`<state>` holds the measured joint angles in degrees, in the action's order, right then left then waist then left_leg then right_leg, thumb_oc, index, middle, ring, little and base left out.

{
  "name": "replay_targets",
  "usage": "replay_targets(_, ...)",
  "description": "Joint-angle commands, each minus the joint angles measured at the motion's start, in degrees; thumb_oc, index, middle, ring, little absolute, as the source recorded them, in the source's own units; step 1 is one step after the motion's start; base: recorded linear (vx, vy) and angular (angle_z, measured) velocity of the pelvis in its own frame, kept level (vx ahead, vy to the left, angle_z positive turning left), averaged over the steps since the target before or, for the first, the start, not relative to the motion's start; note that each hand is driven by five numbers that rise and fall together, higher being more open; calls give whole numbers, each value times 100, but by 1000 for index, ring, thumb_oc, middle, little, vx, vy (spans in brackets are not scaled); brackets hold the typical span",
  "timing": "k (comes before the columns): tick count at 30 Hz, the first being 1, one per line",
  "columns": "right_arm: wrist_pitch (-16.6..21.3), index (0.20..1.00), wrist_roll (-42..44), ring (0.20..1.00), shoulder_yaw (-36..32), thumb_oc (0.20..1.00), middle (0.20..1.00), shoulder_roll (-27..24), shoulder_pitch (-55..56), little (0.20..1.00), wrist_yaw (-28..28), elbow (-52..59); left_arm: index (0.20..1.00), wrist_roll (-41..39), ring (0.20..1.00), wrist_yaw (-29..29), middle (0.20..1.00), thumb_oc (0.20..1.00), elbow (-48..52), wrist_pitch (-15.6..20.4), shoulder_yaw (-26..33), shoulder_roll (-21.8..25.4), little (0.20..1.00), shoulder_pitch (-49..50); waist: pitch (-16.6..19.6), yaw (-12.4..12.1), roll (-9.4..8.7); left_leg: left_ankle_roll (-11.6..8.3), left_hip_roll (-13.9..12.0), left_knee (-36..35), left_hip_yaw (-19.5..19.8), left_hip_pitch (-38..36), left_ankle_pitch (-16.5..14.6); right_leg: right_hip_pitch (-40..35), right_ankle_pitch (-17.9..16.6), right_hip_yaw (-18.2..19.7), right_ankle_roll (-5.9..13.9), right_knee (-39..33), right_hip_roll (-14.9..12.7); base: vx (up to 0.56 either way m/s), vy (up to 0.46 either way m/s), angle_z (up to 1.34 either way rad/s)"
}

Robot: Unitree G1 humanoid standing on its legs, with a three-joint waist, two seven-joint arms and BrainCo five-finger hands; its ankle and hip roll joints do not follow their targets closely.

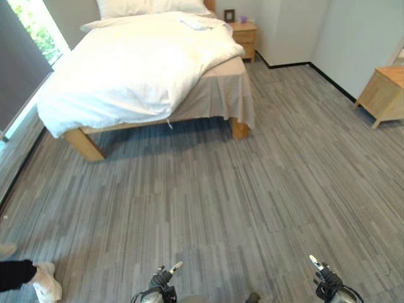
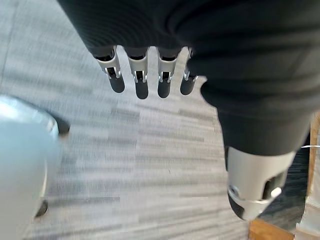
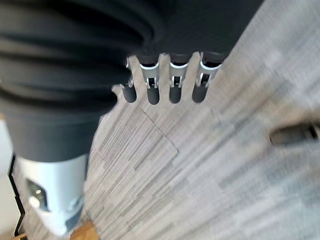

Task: Making the bed.

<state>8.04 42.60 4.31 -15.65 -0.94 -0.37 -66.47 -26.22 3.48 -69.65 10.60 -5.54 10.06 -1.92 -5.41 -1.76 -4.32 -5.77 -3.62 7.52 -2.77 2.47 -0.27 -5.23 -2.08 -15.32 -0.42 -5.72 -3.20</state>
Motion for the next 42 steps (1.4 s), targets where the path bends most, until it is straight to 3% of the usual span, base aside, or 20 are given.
replay_targets(1,98,1000,-315,1000,-96,1000,1000,-156,152,1000,-33,929,1000,133,1000,-22,1000,1000,865,166,-79,381,1000,-132,108,66,139,194,190,-914,177,-295,317,27,177,601,623,313,-245,70,29,11)
replay_targets(3,139,1000,-538,1000,-116,1000,1000,-263,220,1000,-112,1716,1000,315,1000,-28,1000,1000,1472,185,-177,573,1000,-7,159,86,148,235,220,-1142,202,-429,333,34,159,627,650,316,-250,83,39,-27)
replay_targets(7,243,1000,-2082,1000,-26,1000,1000,-846,611,1000,15,3784,1000,807,1000,-186,1000,1000,3263,350,-135,1092,1000,469,205,73,164,288,230,-1252,202,-560,289,65,138,699,708,324,-282,44,45,-16)
replay_targets(13,277,1000,-2563,1000,-63,1000,1000,-901,820,1000,147,5025,1000,832,1000,-215,1000,1000,4416,447,15,1132,1000,660,222,48,103,329,241,-1252,158,-658,163,-3,101,745,768,201,-297,40,31,-9)
replay_targets(27,186,1000,-2534,1000,84,1000,1000,-688,940,1000,205,5472,1000,860,1000,-148,1000,1000,4902,389,-153,1047,1000,509,112,143,20,389,296,-1252,-176,-663,18,138,30,871,900,202,-379,25,37,-10)
replay_targets(31,207,1000,-2557,1000,232,1000,1000,-647,705,1000,142,5501,1000,744,1000,-64,1000,1000,4974,365,-201,1053,1000,327,-135,192,85,520,285,-1252,-298,-620,-39,827,89,1150,1039,1267,-389,-50,67,-23)
replay_targets(34,216,1000,-2650,1000,378,1000,1000,-596,592,1000,123,5566,1000,800,1000,-42,1000,1000,5188,370,-242,1127,1000,231,-355,223,137,685,314,-1252,-376,-734,-109,1620,-480,1299,1289,2839,-445,70,102,-45)
replay_targets(35,189,1000,-2708,1000,461,1000,1000,-556,544,1000,129,5628,1000,808,1000,-25,1000,1000,5252,365,-247,1138,1000,214,-476,287,228,683,266,-1252,-347,-956,-251,2096,-637,1145,1255,3252,-591,211,97,-37)
replay_targets(36,188,1000,-2709,1000,462,1000,1000,-556,546,1000,129,5630,1000,808,1000,-25,1000,1000,5252,365,-246,1137,1000,216,-481,297,228,682,267,-1252,-338,-965,-259,2089,-618,1137,1256,3268,-597,301,38,-24)
replay_targets(38,171,1000,-2680,1000,414,1000,1000,-566,555,1000,163,5690,1000,822,1000,-32,1000,1000,5328,366,-153,1164,1000,257,-458,387,180,553,293,-1252,-373,-1173,-450,2253,-569,890,1200,2289,-770,319,-80,-10)
replay_targets(40,188,1000,-2583,1000,401,1000,1000,-587,520,1000,126,5608,1000,741,1000,-21,1000,1000,5299,380,-128,1144,1000,231,-488,518,170,402,237,-1252,-256,-1397,-603,2224,-732,791,1246,1267,-754,423,-145,-7)
replay_targets(42,145,1000,-2602,1000,393,1000,1000,-650,518,1000,130,5637,1000,679,1000,-2,1000,1000,5155,380,-151,1112,1000,75,-485,726,194,212,12,-1252,-127,-1741,-750,2395,-1032,871,1360,519,-673,603,-245,11)
